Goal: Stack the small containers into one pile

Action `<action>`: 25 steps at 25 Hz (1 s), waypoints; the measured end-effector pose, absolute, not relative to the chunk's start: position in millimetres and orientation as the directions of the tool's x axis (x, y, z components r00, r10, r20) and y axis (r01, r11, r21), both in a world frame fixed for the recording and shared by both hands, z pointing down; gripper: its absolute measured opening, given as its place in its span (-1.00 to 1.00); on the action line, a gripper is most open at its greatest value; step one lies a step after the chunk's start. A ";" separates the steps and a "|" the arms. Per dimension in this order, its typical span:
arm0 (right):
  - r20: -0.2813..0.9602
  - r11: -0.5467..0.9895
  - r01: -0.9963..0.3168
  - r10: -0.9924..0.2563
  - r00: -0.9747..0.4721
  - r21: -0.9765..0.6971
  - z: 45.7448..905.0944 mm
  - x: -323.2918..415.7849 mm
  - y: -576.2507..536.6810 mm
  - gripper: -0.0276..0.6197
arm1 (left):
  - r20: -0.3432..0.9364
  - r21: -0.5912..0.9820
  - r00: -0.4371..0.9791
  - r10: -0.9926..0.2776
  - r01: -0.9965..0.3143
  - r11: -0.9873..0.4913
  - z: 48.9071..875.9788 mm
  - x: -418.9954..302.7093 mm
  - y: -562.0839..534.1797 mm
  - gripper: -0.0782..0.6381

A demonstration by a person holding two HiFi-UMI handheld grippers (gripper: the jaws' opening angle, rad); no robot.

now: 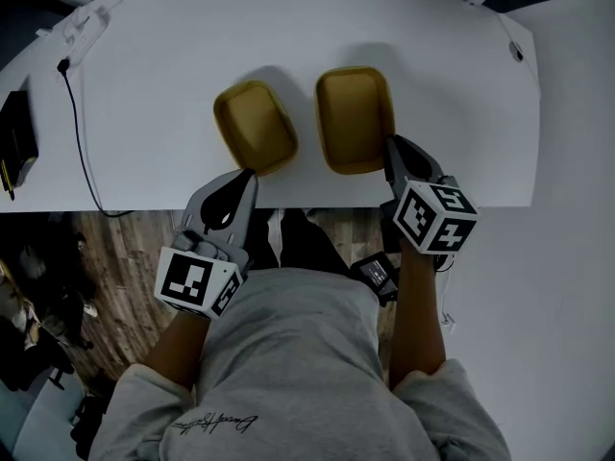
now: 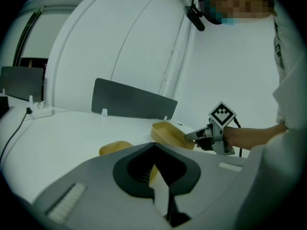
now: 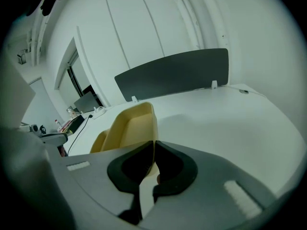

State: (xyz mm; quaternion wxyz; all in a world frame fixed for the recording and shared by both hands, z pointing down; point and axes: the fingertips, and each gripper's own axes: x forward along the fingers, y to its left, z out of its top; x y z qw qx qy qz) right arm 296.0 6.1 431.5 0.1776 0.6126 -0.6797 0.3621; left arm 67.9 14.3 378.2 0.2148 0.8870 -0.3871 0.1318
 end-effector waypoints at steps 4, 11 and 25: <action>0.672 0.010 -0.956 -0.709 -0.214 -0.294 424.3 276.1 0.6 -0.82 | 0.391 0.263 0.653 -0.649 -0.755 -0.601 371.3 51.7 12.2 -0.78; 0.660 0.064 -0.947 -0.702 -0.268 -0.316 420.0 237.5 -10.9 -0.82 | 0.382 0.257 0.621 -0.684 -0.782 -0.567 365.5 20.7 10.9 -0.78; 0.659 0.152 -0.925 -0.662 -0.357 -0.348 427.4 171.3 -34.8 -0.82 | 0.383 0.243 0.560 -0.735 -0.829 -0.504 362.5 -32.6 5.0 -0.78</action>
